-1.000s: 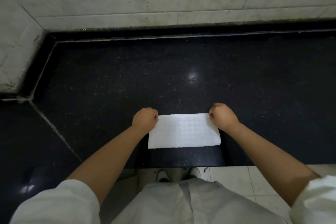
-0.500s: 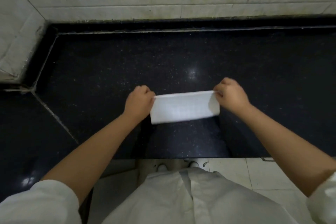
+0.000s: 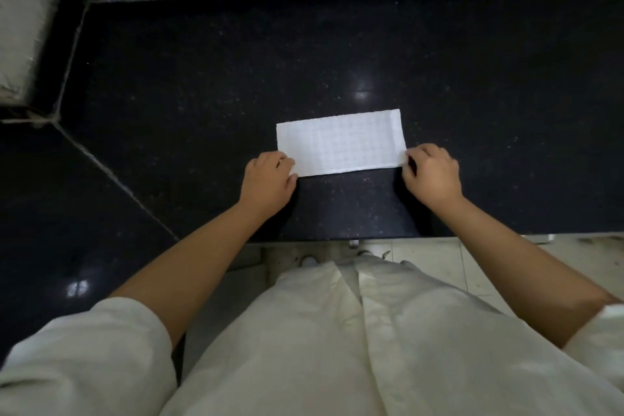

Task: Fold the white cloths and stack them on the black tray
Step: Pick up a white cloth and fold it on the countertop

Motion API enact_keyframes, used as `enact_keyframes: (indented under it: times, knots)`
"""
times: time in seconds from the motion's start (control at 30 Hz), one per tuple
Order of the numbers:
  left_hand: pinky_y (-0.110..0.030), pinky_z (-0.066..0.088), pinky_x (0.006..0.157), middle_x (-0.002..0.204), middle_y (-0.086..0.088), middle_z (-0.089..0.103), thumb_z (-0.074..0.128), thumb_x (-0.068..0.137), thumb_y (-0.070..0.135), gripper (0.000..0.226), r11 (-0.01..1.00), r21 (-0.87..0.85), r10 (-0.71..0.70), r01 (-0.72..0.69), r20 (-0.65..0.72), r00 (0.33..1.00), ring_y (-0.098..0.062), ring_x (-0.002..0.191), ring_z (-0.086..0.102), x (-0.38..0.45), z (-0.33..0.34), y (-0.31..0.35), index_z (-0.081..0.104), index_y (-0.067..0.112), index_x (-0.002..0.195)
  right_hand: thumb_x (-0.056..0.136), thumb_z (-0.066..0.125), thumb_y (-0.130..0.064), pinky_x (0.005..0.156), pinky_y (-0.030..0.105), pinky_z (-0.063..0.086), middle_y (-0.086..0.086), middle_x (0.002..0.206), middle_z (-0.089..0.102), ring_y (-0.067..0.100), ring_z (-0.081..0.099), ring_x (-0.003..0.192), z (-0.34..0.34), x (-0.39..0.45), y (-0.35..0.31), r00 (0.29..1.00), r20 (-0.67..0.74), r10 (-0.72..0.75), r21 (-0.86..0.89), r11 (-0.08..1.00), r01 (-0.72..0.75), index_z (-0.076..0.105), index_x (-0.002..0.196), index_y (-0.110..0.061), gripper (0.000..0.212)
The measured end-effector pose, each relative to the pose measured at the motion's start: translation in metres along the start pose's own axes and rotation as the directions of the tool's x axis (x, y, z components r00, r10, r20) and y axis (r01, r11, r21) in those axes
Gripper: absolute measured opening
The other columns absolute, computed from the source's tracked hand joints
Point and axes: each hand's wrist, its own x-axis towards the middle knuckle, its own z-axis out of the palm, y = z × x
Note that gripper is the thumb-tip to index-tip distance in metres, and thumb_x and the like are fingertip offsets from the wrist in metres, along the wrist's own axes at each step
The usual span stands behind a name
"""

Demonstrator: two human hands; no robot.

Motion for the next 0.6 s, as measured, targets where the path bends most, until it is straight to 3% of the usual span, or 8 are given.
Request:
enact_keyframes:
  times: [0.07,0.13,0.23,0.33,0.4,0.5,0.6]
  knots:
    - [-0.048,0.039,0.101,0.131,-0.025,0.052,0.052,0.091,0.014,0.037,0.998,-0.017,-0.053,0.053,-0.010,0.999,-0.040,0.123,0.047,0.009,-0.003,0.004,0.054,-0.004,0.123,0.092,0.048,-0.021,0.095,0.045,0.038,0.023,0.125,0.053,0.039,0.046,0.116,-0.004,0.007,-0.007,0.988,0.019,0.151,0.051,0.987,-0.151,0.050,0.123,0.001,0.038]
    - [-0.042,0.021,0.116,0.151,-0.019,0.028,0.041,0.097,0.020,0.048,0.991,-0.014,-0.134,0.135,0.043,0.990,-0.031,0.142,0.023,0.020,-0.003,0.007,0.034,0.000,0.140,0.091,0.049,-0.025,0.091,0.044,0.043,0.025,0.122,0.053,0.039,0.049,0.113,-0.004,0.015,-0.015,0.960,0.096,0.264,0.075,0.960,-0.271,0.049,0.118,0.004,0.040]
    - [-0.039,0.004,0.120,0.159,-0.011,0.004,0.029,0.101,0.029,0.057,0.975,0.019,-0.221,0.221,0.128,0.967,-0.024,0.148,0.000,0.032,0.001,0.007,0.010,0.005,0.148,0.089,0.052,-0.021,0.086,0.041,0.045,0.024,0.120,0.054,0.039,0.053,0.110,0.000,0.023,-0.025,0.919,0.194,0.342,0.089,0.927,-0.364,0.050,0.112,0.005,0.035]
    - [-0.039,-0.001,0.120,0.159,-0.009,-0.005,0.024,0.101,0.033,0.059,0.964,0.042,-0.266,0.263,0.211,0.941,-0.021,0.148,-0.006,0.032,0.010,0.002,0.001,0.008,0.149,0.086,0.052,-0.015,0.087,0.040,0.047,0.021,0.120,0.056,0.037,0.054,0.110,0.003,0.030,-0.030,0.869,0.235,0.436,0.085,0.881,-0.465,0.053,0.111,0.002,0.030]
    - [-0.040,-0.003,0.120,0.159,-0.008,-0.005,0.023,0.101,0.033,0.059,0.961,0.048,-0.277,0.273,0.213,0.937,-0.020,0.148,-0.006,0.030,0.014,0.001,0.000,0.010,0.149,0.084,0.052,-0.011,0.089,0.040,0.047,0.021,0.120,0.057,0.037,0.053,0.110,0.003,0.033,-0.032,0.856,0.226,0.466,0.076,0.867,-0.492,0.055,0.109,0.002,0.029]
    - [-0.041,-0.005,0.120,0.159,-0.007,-0.007,0.022,0.101,0.033,0.058,0.958,0.048,-0.288,0.284,0.214,0.934,-0.020,0.147,-0.008,0.031,0.014,0.002,-0.002,0.010,0.149,0.083,0.050,-0.004,0.076,0.035,0.046,0.021,0.114,0.060,0.035,0.056,0.105,0.000,0.032,-0.037,0.868,0.189,0.460,0.163,0.857,-0.490,0.057,0.102,0.003,0.021]
    - [-0.043,-0.006,0.119,0.159,-0.007,-0.010,0.018,0.101,0.034,0.058,0.954,0.098,-0.298,0.282,0.230,0.926,-0.020,0.147,-0.009,0.031,0.014,0.001,-0.005,0.011,0.149,0.083,0.050,-0.001,0.069,0.032,0.041,0.017,0.098,0.060,0.032,0.058,0.097,-0.013,0.026,-0.053,0.933,0.028,0.359,0.344,0.873,-0.346,0.054,0.086,-0.005,0.007]
